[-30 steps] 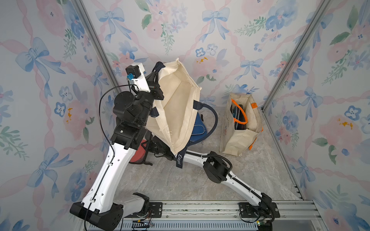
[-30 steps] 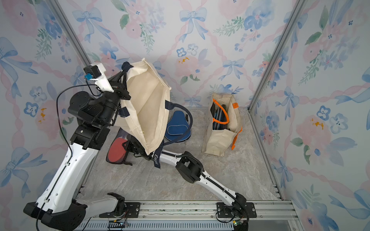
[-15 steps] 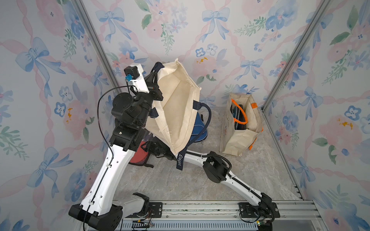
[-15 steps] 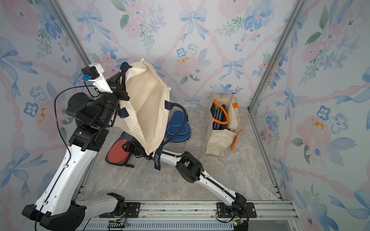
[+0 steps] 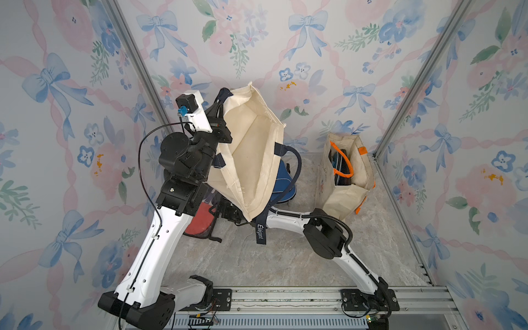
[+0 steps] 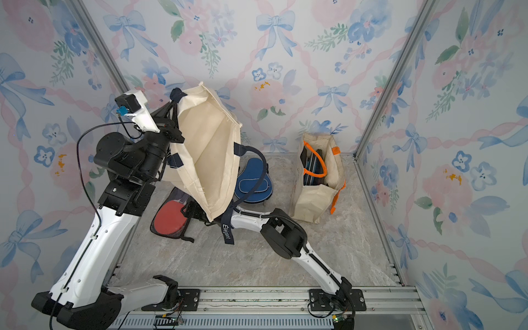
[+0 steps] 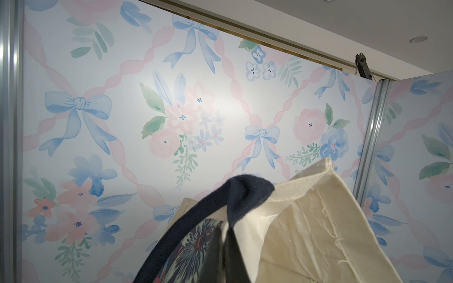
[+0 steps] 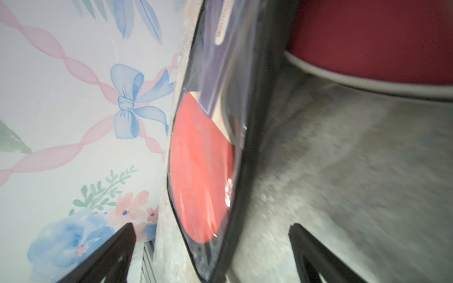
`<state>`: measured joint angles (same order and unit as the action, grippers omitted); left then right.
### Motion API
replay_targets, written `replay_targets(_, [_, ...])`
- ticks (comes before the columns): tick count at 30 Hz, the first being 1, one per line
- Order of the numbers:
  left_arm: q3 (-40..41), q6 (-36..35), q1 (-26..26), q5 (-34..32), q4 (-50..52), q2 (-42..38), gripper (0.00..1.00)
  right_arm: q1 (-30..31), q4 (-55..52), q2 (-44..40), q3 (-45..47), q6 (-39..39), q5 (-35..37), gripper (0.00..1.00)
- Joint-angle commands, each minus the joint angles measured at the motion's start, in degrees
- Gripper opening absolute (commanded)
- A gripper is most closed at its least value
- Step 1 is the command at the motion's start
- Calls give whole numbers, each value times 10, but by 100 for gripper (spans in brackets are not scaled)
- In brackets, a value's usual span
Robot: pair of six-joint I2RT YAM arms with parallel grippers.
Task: Remove the ping pong set from the canvas bag
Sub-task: Place the ping pong set at the center of the board.
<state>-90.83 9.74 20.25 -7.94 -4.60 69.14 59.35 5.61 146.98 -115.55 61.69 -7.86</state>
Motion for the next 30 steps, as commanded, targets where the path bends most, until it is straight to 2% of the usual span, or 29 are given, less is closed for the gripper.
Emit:
replay_targets(1, [0,-19,1,-31,-38,-16,0,-8,57,-55,83,-29,29,97])
replay_targets(12, [1,-25,-12,-95,0,0,0,-30,178,-219,393,-78,73,100])
replay_targets(21, [38,-17,-25,-102,34,-4,0,-43,172,-343,553,-142,135,95])
replay_targets(27, [104,13,-28,-76,38,-26,0,-61,159,-440,643,-182,181,93])
replay_targets(30, [131,27,-28,-62,38,-38,0,-84,165,-487,690,-180,180,93])
